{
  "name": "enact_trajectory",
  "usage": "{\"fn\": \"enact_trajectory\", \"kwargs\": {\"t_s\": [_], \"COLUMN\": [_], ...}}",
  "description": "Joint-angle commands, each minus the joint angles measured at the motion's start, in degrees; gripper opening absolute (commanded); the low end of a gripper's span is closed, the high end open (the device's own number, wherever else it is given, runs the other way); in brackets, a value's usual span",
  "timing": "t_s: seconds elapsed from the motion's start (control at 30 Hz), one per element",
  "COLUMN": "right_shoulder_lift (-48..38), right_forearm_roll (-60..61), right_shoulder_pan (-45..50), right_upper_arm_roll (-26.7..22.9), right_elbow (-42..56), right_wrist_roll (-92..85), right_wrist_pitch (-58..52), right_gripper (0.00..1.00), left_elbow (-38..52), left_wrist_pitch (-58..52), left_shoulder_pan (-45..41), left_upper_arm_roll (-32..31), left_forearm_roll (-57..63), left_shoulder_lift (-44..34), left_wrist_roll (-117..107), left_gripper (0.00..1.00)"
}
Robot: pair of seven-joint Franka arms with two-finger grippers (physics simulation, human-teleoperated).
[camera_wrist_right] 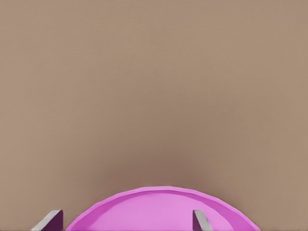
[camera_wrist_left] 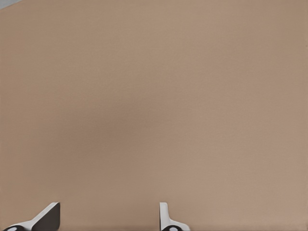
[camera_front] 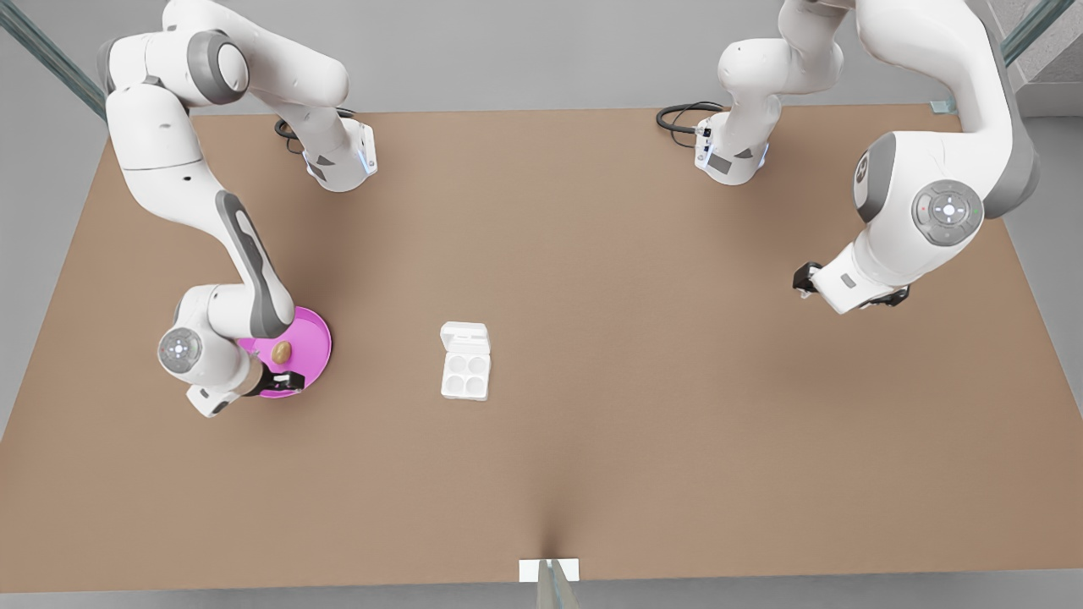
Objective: Pack egg into the box and close the box lid
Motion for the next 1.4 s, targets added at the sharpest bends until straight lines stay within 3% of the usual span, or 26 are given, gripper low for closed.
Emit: {"fn": "enact_trajectory", "kwargs": {"t_s": [0.0, 0.23, 1.37], "right_shoulder_lift": [0.0, -8.8, -3.0], "right_forearm_roll": [0.0, 0.2, -0.1], "right_shoulder_pan": [-0.1, -0.3, -4.3], "right_upper_arm_roll": [0.0, 1.8, 1.6], "right_elbow": [-0.3, -10.9, -9.1], "right_wrist_roll": [-3.4, -2.2, -4.7], "right_wrist_pitch": [0.0, 0.0, 4.9], "right_gripper": [1.0, 1.0, 1.0], "left_elbow": [0.0, 0.0, 0.0], "left_wrist_pitch": [-0.1, -0.2, 0.1], "left_shoulder_pan": [0.1, 0.1, -0.1], "left_upper_arm_roll": [0.0, 0.0, -0.2], "left_forearm_roll": [0.0, 0.0, 0.0], "left_shoulder_lift": [0.0, 0.0, 1.2], "left_wrist_roll": [0.3, 0.3, 0.4], "left_gripper": [1.0, 1.0, 1.0]}}
